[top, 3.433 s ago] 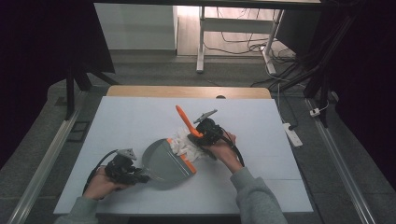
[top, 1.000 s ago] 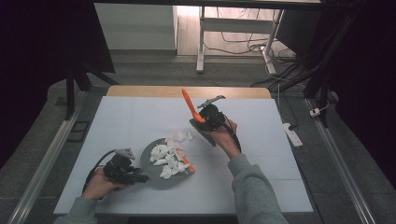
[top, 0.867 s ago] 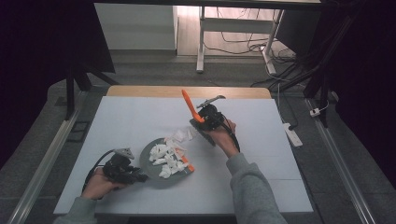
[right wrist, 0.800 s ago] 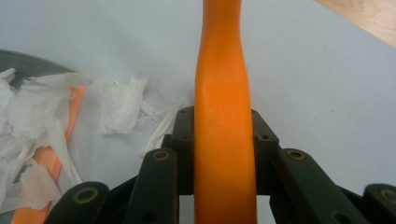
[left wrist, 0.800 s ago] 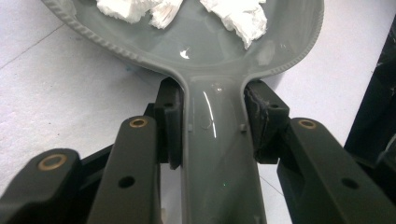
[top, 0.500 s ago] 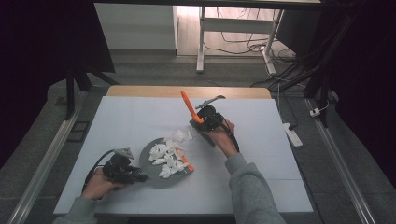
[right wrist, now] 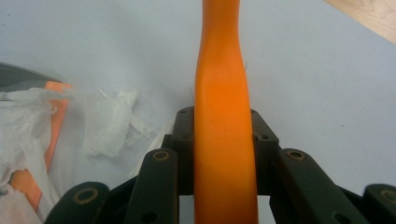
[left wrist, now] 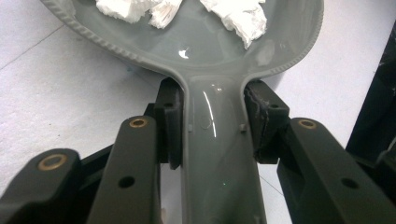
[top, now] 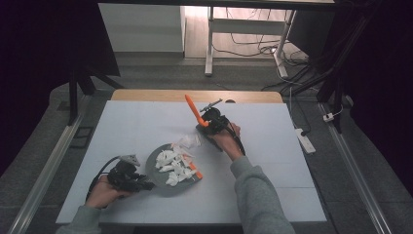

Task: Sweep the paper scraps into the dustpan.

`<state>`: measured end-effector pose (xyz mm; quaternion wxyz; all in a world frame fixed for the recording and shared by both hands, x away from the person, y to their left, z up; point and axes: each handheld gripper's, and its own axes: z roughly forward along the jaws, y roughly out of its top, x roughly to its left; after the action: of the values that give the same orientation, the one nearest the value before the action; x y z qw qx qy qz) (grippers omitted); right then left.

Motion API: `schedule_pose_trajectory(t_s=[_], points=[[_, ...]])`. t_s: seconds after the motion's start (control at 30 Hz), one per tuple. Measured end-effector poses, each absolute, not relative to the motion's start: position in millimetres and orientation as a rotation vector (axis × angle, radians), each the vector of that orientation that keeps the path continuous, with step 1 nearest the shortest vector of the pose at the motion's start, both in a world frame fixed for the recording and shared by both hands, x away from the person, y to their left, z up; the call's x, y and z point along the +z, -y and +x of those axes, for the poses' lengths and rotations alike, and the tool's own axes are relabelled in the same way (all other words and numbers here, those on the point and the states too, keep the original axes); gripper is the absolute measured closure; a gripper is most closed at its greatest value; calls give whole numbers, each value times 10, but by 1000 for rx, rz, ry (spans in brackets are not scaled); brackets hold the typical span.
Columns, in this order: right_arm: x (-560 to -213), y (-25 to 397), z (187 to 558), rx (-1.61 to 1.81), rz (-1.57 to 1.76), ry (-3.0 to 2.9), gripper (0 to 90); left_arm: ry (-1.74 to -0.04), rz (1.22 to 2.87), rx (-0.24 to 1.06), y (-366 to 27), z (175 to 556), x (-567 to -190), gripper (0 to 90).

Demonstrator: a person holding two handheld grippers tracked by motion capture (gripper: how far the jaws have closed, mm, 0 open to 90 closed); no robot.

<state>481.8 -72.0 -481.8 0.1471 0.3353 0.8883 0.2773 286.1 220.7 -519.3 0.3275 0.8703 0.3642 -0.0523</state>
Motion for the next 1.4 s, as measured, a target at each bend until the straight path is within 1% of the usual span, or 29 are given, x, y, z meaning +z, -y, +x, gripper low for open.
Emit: schedule_pose_trajectory(t_s=[0.3,0.67,1.0,1.4], points=[[-4850,509,4753,788,861,-2599,706,-952,2280,-135,-2202,2862,-5195,615],[-4849,300,4524,836,744,-2678,705,-953,2282,-135,-2195,2866,-5201,615],[-4846,231,4271,871,676,-2725,705,-957,2281,-130,-2186,2867,-5203,615],[-4839,183,4067,922,596,-2759,705,-958,2284,-127,-2181,2866,-5206,615]])
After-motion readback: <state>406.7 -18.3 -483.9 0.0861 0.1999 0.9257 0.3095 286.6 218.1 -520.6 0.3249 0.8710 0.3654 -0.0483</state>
